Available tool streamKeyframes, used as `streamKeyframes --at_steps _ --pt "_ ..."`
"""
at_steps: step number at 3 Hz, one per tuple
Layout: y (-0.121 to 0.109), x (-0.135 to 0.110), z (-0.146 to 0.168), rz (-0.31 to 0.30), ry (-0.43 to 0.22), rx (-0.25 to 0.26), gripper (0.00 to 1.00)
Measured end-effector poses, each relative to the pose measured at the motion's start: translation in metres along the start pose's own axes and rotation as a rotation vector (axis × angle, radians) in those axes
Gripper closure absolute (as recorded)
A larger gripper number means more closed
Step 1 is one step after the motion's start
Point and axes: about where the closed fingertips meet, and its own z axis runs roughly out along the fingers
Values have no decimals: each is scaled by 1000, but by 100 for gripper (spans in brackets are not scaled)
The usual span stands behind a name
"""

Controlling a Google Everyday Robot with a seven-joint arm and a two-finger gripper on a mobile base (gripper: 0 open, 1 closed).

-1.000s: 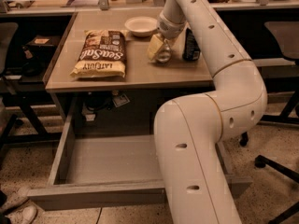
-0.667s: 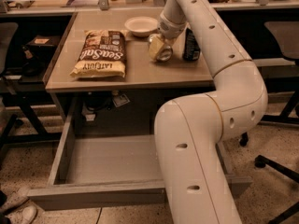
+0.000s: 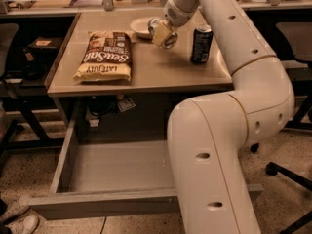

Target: Place 7up can into top drawer

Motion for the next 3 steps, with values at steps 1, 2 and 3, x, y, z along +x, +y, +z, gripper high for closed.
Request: streamKeyframes --at_steps 1,2,3 --pt "2 -10 -22 -47 -70 18 100" --pt "12 -11 -48 -85 -140 40 100" --pt "53 4 -60 -156 -199 15 100"
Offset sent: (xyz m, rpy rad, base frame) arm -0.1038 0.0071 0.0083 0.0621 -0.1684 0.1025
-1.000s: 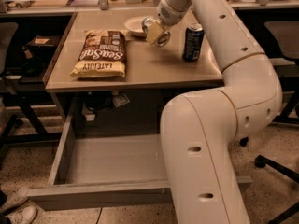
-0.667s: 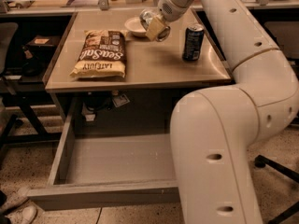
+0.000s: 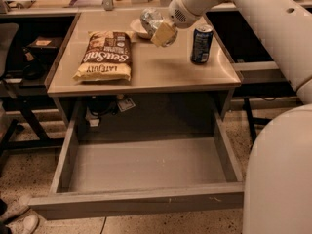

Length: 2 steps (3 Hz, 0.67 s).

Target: Place 7up can into top drawer

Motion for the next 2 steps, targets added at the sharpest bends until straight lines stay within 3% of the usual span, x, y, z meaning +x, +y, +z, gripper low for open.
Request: streamKeyframes --at_steps 1,2 --pt "0 -2 -4 -9 -6 9 100" --pt "12 -1 -30 -4 -9 59 100"
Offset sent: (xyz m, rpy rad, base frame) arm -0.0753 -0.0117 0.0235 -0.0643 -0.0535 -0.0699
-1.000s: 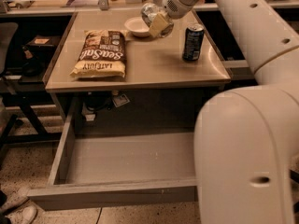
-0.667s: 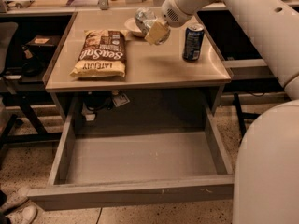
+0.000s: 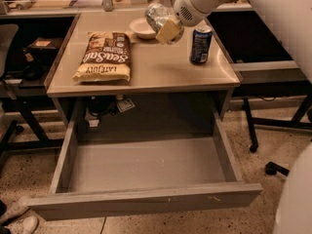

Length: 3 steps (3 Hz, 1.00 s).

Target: Place 7up can into top drawer

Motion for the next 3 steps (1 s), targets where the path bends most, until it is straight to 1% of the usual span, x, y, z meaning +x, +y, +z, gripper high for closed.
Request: streamKeyframes --at_steps 1,2,3 --pt "31 15 -23 26 22 34 100" --pt "67 42 -30 84 53 34 100" --pt "77 55 -20 84 82 16 100"
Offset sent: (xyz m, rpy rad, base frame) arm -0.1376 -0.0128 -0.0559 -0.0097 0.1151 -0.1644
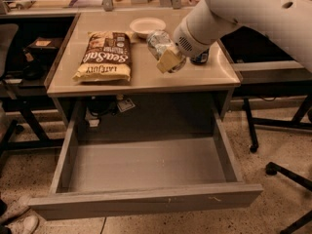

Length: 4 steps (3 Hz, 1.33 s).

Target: Place 7up can into top drawer

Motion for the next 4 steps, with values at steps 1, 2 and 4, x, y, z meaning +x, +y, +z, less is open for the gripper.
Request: streamKeyframes --at_steps 1,2,4 --pt "0 0 0 0 -1 1 100" --pt "0 -1 -12 -10 7 12 100" --pt "66 41 -14 93 55 -47 100"
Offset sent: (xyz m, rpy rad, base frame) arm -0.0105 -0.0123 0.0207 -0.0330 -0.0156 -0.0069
